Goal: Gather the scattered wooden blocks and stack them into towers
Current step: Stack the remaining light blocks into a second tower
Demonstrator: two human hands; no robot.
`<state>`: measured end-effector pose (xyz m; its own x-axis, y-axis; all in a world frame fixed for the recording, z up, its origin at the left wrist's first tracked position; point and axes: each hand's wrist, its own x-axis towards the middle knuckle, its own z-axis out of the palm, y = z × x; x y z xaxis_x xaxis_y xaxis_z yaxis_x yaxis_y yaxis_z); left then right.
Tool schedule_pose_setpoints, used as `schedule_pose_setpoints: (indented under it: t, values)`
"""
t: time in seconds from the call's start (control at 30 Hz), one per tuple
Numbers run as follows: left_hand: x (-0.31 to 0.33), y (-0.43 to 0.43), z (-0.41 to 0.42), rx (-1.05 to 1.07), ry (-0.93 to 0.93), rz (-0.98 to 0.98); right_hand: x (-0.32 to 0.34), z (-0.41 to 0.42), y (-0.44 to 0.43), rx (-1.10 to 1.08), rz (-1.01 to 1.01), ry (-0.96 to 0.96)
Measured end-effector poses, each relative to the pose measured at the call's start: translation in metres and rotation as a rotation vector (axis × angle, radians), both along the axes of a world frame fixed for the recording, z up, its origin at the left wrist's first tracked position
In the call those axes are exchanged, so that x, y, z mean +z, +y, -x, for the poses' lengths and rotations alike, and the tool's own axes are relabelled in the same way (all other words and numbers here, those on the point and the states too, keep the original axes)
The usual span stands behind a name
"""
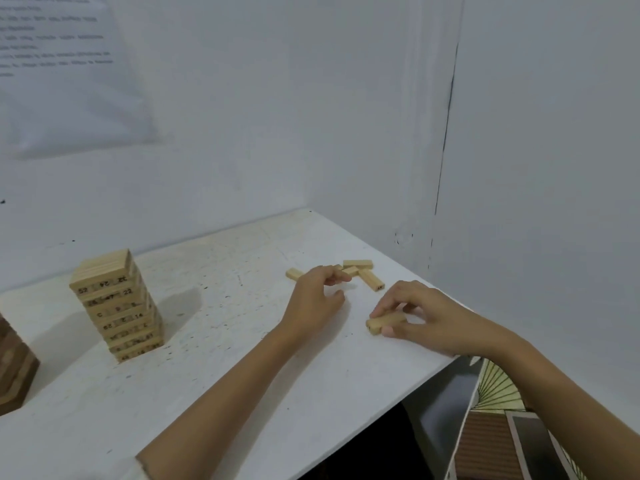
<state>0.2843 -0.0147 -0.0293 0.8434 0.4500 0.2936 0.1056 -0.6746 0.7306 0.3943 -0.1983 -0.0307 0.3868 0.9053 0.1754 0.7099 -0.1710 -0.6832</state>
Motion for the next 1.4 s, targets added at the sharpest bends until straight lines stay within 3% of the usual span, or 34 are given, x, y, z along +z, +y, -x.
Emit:
schedule_pose_setpoints:
  t: [0.17,0.3,0.43,0.5,0.6,0.8,1.17,1.3,1.4]
  values:
    - [0.000,0.008,-0.024,-0.010,-0.029,-0.151,0.005,-0.014,0.014,-0.078,-0.152,0.134]
    - [-0.005,0.010,-0.035,-0.045,0.026,-0.265,0.006,-0.027,0.031,-0.094,-0.164,0.271]
    - [-0.011,0.010,-0.039,-0.006,-0.046,-0.429,0.001,-0.040,0.048,-0.165,-0.168,0.384]
    - [-0.011,0.011,-0.039,0.024,-0.084,-0.421,0.001,-0.044,0.056,-0.210,-0.183,0.436]
    - [-0.009,0.012,-0.036,0.018,-0.097,-0.297,0.007,-0.048,0.063,-0.274,-0.180,0.411]
    - [0.000,0.009,-0.025,0.052,-0.144,0.075,0.003,-0.046,0.065,-0.235,0.016,0.070]
    - [0.021,0.019,0.026,0.052,-0.006,0.691,0.018,-0.012,0.083,-0.100,-0.085,0.375]
    - [0.026,0.022,0.058,0.085,-0.019,0.791,0.026,0.013,0.100,-0.010,-0.087,0.484]
    - [0.026,0.026,0.083,0.139,-0.016,0.753,0.028,0.030,0.115,0.094,-0.087,0.547]
